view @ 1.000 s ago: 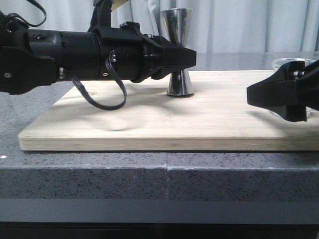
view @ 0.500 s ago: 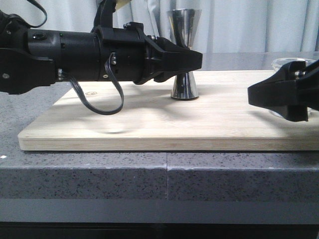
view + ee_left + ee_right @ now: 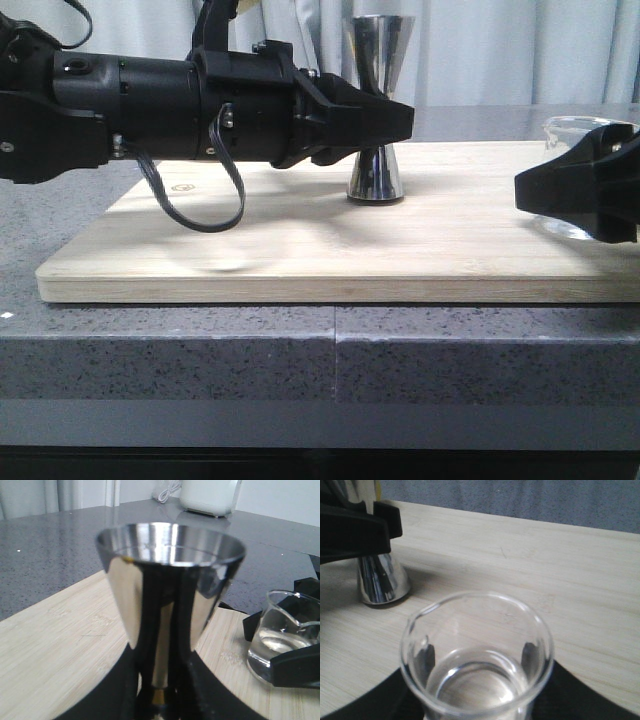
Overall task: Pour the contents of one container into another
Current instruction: 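Reach the right gripper to the glass measuring cup and grasp it, then lift the glass cup with the right gripper off the board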
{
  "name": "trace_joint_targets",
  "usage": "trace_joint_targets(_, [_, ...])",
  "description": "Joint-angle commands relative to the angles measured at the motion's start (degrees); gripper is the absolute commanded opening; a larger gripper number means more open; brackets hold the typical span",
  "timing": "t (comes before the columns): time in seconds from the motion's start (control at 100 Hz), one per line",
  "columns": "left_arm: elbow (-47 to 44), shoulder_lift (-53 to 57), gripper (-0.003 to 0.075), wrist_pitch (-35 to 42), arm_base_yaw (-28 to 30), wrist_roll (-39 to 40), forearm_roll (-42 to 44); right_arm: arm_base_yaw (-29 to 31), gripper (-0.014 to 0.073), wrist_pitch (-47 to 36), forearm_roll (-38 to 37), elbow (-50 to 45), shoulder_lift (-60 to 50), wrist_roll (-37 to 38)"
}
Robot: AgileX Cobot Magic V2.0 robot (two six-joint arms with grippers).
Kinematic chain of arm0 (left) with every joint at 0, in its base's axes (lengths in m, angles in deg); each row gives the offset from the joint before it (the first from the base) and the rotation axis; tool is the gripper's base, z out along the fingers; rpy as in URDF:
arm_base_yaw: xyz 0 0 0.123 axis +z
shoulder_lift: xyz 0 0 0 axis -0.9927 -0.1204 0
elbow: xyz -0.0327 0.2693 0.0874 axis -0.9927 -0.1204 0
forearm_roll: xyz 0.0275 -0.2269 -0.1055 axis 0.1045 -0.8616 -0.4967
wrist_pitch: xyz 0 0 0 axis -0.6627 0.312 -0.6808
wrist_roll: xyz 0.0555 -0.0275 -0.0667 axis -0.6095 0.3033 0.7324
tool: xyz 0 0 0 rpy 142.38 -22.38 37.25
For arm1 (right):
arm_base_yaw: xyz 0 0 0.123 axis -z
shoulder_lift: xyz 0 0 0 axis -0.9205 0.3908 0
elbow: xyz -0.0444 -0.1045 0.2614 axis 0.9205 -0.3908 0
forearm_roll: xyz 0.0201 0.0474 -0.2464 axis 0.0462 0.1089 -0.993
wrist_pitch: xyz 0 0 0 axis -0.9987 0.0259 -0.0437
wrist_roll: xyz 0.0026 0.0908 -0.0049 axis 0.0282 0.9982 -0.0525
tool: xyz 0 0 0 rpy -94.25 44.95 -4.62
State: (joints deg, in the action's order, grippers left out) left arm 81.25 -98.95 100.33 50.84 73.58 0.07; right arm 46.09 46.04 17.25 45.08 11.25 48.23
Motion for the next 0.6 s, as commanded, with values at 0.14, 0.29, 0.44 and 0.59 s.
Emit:
trace_joint_targets(0.14, [1.39, 4.38, -0.0021, 4.24, 0.04, 0.16, -1.96, -0.22, 0.0344, -3.79, -0.56, 1.45, -0.61, -0.28])
trace_joint_targets(0.29, [1.39, 4.38, -0.0021, 4.24, 0.04, 0.47, -1.64, -0.22, 0.0344, -3.95, -0.56, 1.45, -0.61, -0.28])
trace_joint_targets(0.44, [1.39, 4.38, -0.0021, 4.24, 0.04, 1.77, 0.09, -0.22, 0.0344, -7.05, -0.56, 1.45, -0.61, -0.38])
trace_joint_targets(0.59, [1.39, 4.38, -0.0021, 4.35, 0.04, 2.02, 1.19, -0.22, 0.0344, -7.94, -0.56, 2.00, -0.61, -1.09])
